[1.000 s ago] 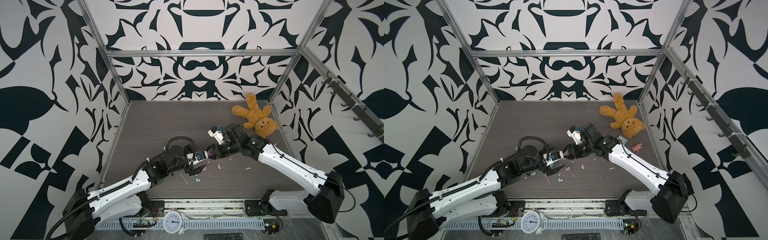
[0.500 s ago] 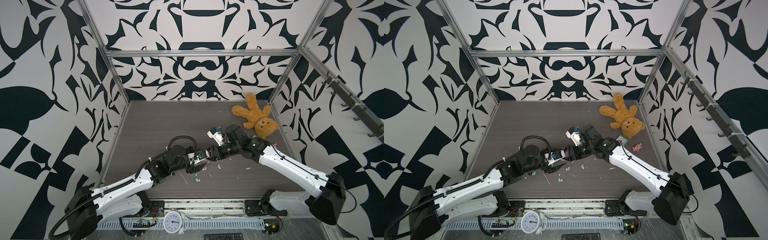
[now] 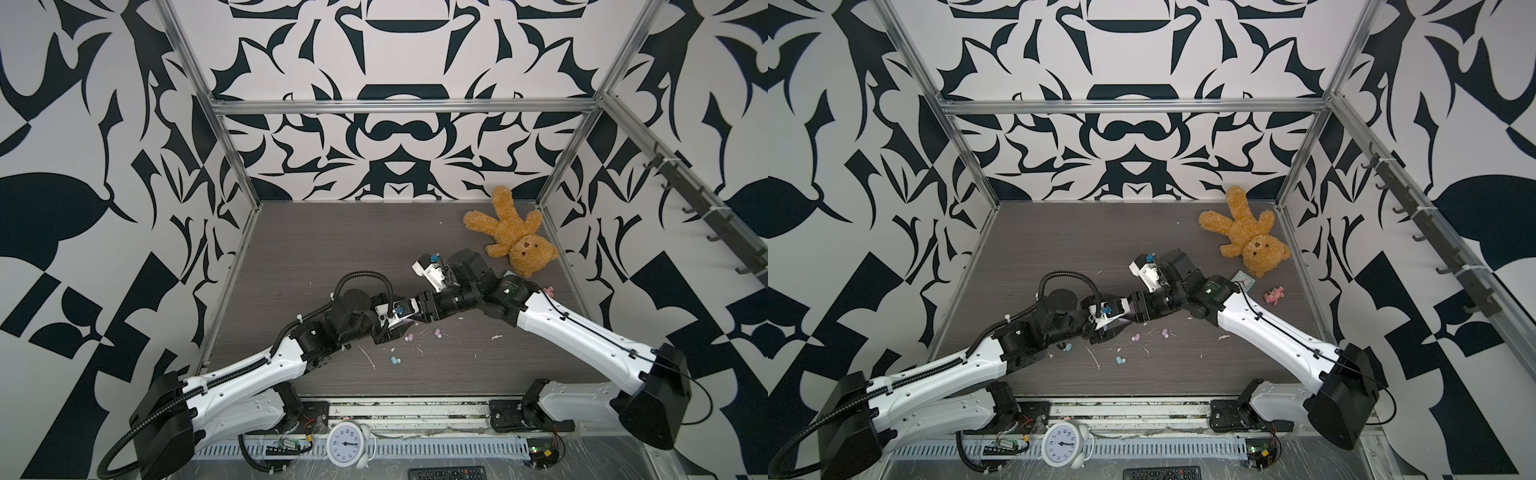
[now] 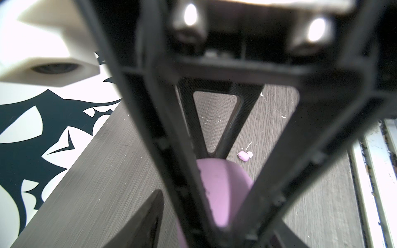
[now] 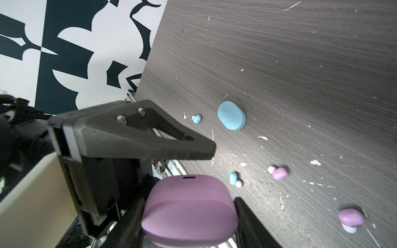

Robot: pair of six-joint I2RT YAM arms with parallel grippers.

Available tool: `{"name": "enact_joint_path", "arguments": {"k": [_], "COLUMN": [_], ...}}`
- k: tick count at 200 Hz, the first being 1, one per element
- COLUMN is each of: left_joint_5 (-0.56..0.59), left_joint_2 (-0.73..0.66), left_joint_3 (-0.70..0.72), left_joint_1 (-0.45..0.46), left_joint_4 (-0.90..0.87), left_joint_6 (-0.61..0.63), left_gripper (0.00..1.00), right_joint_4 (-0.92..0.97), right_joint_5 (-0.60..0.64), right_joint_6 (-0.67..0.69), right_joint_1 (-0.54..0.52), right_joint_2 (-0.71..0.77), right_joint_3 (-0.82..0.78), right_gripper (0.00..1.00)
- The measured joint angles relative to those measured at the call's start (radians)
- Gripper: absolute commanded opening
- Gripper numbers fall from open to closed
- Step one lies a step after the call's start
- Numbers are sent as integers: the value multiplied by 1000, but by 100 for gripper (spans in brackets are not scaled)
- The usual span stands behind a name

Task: Insert wireless bluetooth earbuds into charging case
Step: Pass the charging case.

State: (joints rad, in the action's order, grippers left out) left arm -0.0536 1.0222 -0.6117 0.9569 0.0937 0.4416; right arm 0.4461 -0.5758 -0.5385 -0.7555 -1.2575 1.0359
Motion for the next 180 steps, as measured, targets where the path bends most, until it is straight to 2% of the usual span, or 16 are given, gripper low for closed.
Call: {"name": "enact_joint_path", "arguments": {"k": [67,87,103,127,143,153,162,180], "left_joint_5": [-2,-6,-5,-5,-5,-5,-6,-6], "left_joint_2": [0,0,0,-1,-2,-2,-2,-2], "left_joint_3": [0,0,0,0,0,0,0,0], "left_joint_1": [0,1,2,2,2,2,2,3], "left_joint_4": [4,8,7,7,7,8,8,7], "left_joint_6": [1,2,-3,0,0,0,0,0], "left_gripper": [51,44,34,27,19,10,0,0], "right_joint_4": [-24,-35,-40,-47,-48,-47,-48,-48], "right_joint_5": [0,-2,0,0,0,1,1,0], "right_joint_6": [-11,-15,-22,-27,-30,-31,-32,-35], "right_joint_1": [-1,-1,-1,-1,-1,-1,-1,-1], "right_joint_2": [0,0,0,0,2,5,7,14], "right_joint_3": [-11,-15,-17,-20,-20,-21,-24,-28], "right_gripper": [0,0,0,0,14,34,48,70]}}
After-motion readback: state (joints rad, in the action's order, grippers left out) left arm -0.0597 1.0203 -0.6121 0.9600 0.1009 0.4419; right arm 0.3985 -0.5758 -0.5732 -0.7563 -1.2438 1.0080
